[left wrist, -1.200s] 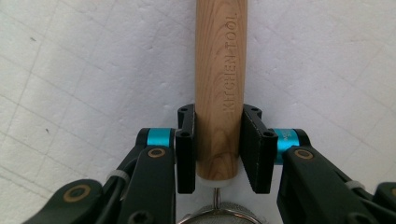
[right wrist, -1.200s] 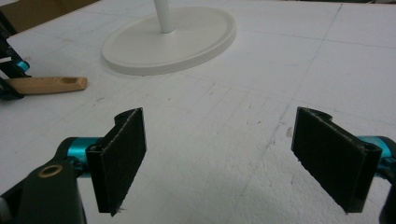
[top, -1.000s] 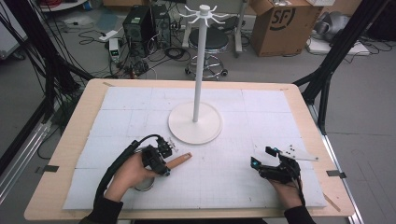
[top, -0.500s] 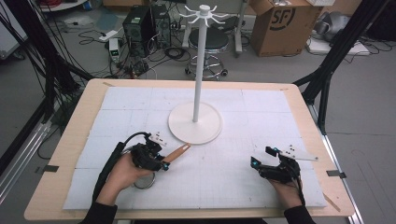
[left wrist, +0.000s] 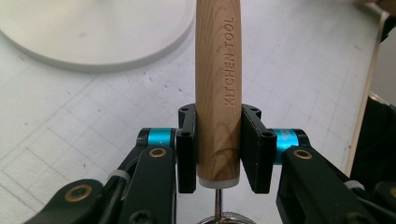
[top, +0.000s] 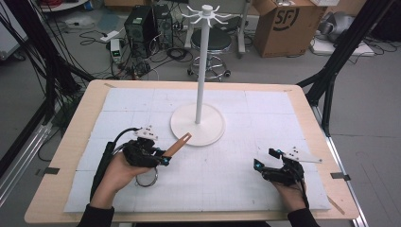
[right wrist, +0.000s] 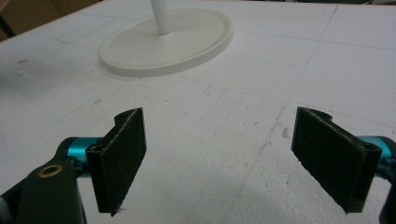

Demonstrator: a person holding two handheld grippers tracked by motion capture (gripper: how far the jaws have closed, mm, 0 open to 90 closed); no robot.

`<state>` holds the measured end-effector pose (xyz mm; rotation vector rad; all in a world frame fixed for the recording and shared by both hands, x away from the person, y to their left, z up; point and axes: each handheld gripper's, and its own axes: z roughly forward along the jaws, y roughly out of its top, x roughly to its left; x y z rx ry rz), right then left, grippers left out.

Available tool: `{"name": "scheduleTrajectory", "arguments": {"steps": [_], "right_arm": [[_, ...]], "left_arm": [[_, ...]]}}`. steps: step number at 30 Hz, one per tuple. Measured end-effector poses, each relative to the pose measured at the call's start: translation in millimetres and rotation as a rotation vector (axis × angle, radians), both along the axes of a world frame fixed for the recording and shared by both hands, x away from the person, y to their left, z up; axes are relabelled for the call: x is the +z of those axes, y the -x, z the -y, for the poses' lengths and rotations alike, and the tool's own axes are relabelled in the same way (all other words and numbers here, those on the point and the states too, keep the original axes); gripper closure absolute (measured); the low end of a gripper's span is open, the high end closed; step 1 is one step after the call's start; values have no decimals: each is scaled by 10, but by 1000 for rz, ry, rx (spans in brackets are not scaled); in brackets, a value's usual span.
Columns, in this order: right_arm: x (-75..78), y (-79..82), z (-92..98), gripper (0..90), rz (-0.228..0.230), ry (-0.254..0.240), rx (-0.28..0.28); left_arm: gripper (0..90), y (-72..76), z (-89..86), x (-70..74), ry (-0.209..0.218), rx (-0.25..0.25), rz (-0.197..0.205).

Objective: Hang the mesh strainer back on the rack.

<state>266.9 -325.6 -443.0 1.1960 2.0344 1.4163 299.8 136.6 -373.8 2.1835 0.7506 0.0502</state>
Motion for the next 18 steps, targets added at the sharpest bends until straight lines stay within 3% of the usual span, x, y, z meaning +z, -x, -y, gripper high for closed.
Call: {"name": "scheduleTrajectory", "arguments": {"steps": [2, 8, 13, 18], "right_arm": [[0, -1, 0, 172, -1, -1, 2], [-12, -18, -11, 171, -1, 3, 4], [-8, -12, -11, 171, -6, -2, 2], [-12, -19, -21, 172, -10, -2, 6]], "left_arm": [[699, 11, -27, 54, 0, 14, 20], [699, 8, -168, 248, 134, 39, 63], [699, -47, -210, 321, 233, 51, 70], [699, -93, -205, 335, 285, 76, 66]]}}
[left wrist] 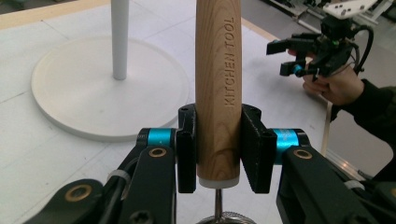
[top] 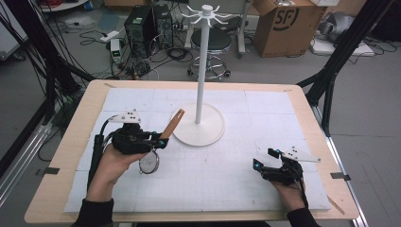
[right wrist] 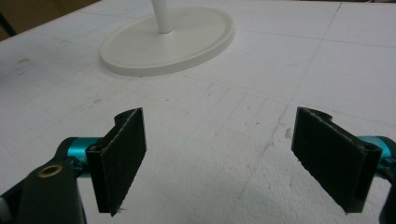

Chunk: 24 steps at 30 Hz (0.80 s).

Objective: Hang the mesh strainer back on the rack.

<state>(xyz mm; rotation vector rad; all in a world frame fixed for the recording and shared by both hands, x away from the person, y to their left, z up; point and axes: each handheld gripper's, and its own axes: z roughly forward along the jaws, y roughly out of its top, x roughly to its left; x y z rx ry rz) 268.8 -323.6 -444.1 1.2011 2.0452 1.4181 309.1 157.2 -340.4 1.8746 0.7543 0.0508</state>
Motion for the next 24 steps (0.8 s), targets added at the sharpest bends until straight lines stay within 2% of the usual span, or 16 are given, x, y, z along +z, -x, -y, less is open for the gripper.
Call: {"name": "scheduleTrajectory", "arguments": {"steps": [6, 8, 13, 16, 19, 24], "right_arm": [[-1, -5, 6, 171, 4, -2, 2], [0, -3, 3, 171, 1, -7, 5], [7, -1, 0, 171, 4, -18, 10], [2, -3, -7, 172, 2, -16, 16], [0, 4, -28, 171, -4, -21, 29], [4, 10, -43, 171, 6, -20, 42]], "left_arm": [[699, -72, -22, 55, 102, 19, -28], [699, -92, -17, 97, 123, 23, -17], [699, -130, 22, 214, 216, 18, -2], [698, -163, 52, 259, 250, 24, -9], [699, -188, 88, 315, 254, 29, 4], [699, -225, 128, 446, 294, 44, 23]]}}
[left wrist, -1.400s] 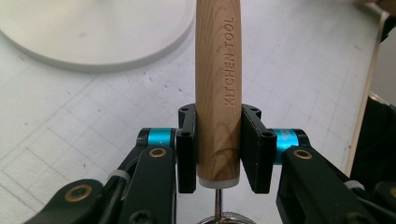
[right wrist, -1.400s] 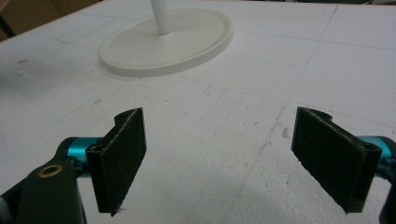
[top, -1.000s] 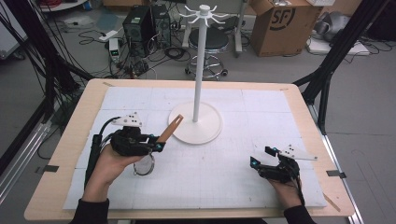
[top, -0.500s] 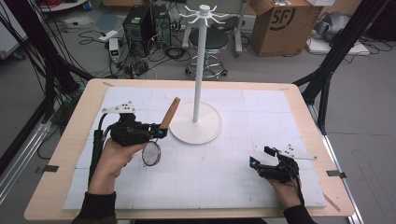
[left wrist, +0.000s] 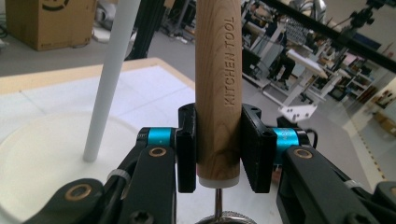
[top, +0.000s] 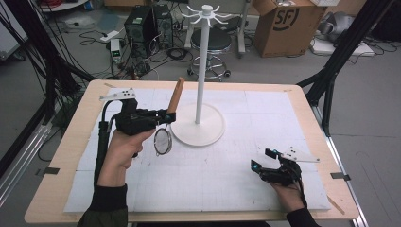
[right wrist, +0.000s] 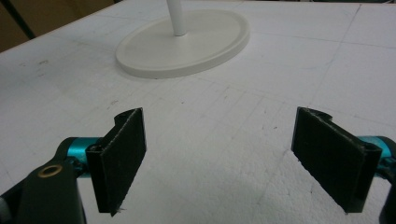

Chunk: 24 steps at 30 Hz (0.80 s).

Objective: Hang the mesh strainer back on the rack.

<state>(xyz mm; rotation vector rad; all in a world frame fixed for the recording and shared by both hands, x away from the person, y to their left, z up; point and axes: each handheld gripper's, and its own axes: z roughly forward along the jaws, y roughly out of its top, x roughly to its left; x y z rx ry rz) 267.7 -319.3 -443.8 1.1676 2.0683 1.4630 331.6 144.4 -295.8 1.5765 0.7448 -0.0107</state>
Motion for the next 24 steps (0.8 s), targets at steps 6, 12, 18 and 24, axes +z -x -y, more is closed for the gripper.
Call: {"name": "scheduleTrajectory", "arguments": {"steps": [6, 12, 18, 24], "right_arm": [[-3, 8, -34, 171, 0, 4, 16], [4, 16, -46, 172, 5, 1, 24], [10, 19, -39, 171, 4, -7, 22], [15, 25, -35, 171, 7, -8, 23]], "left_arm": [[699, -62, -21, 222, 92, 35, 13], [699, -102, 16, 468, 98, 34, 40], [699, -158, 92, 613, 93, 34, 52], [699, -208, 146, 746, 126, 32, 65]]}}
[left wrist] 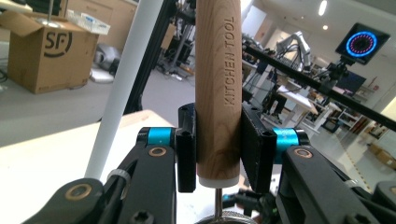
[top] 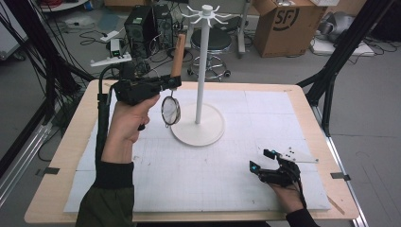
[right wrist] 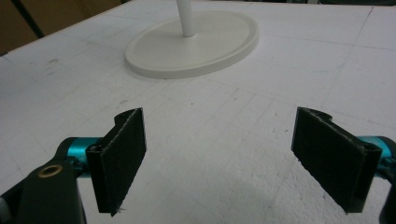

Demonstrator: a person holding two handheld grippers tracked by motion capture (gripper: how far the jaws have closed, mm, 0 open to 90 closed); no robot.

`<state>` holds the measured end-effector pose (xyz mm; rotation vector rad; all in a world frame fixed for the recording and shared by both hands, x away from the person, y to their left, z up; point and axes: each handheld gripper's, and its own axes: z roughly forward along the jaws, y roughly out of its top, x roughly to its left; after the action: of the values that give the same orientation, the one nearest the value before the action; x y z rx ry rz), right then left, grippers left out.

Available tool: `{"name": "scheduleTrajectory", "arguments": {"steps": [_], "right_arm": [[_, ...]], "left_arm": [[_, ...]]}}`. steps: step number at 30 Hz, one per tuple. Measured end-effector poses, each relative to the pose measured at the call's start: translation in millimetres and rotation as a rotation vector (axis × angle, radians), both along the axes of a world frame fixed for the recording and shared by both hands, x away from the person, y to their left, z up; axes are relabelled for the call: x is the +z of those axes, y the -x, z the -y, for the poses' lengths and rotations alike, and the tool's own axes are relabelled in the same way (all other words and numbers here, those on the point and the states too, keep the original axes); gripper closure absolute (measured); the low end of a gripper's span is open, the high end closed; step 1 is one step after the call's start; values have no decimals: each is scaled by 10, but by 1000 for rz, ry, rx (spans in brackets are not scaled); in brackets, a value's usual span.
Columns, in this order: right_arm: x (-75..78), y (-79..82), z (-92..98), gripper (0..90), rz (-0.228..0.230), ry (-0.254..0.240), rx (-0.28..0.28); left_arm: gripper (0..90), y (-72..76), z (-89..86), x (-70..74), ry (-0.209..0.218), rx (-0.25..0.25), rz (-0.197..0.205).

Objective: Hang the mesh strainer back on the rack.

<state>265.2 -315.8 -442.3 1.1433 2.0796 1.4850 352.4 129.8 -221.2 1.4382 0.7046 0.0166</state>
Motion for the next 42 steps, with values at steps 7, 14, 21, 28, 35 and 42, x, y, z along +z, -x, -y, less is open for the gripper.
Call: {"name": "scheduleTrajectory", "arguments": {"steps": [7, 14, 21, 28, 35, 42], "right_arm": [[10, 13, 26, 171, 4, -6, -9], [8, -2, 60, 171, 2, -17, -16], [2, -4, 79, 171, 0, -17, -21], [-1, 1, 107, 171, -3, -19, -33], [-8, 9, 138, 171, -6, -20, -43], [-12, 16, 158, 171, -8, -20, -48]], "left_arm": [[699, -94, 70, 171, -39, 12, 9], [699, -177, 102, 290, -35, 21, 15], [699, -264, 153, 279, -48, 16, 6], [698, -385, 192, 239, -41, 12, -13], [698, -437, 233, 197, -47, 2, -11], [696, -458, 264, 168, -56, -6, -8]]}}
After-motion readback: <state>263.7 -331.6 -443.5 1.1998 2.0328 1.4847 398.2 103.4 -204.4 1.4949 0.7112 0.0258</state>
